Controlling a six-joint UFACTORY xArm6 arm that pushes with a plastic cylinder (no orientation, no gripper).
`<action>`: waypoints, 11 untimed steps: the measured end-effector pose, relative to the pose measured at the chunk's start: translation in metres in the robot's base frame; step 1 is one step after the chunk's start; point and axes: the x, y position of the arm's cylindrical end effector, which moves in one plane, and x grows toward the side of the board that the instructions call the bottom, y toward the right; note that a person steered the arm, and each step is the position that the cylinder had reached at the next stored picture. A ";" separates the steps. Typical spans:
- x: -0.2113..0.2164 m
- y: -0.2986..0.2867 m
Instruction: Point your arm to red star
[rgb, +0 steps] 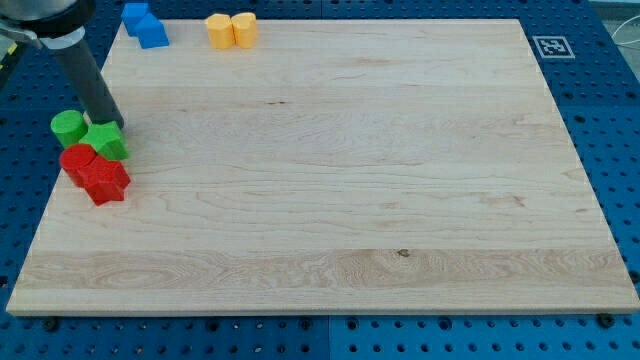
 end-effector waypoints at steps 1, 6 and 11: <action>0.008 0.000; 0.028 0.048; 0.091 0.058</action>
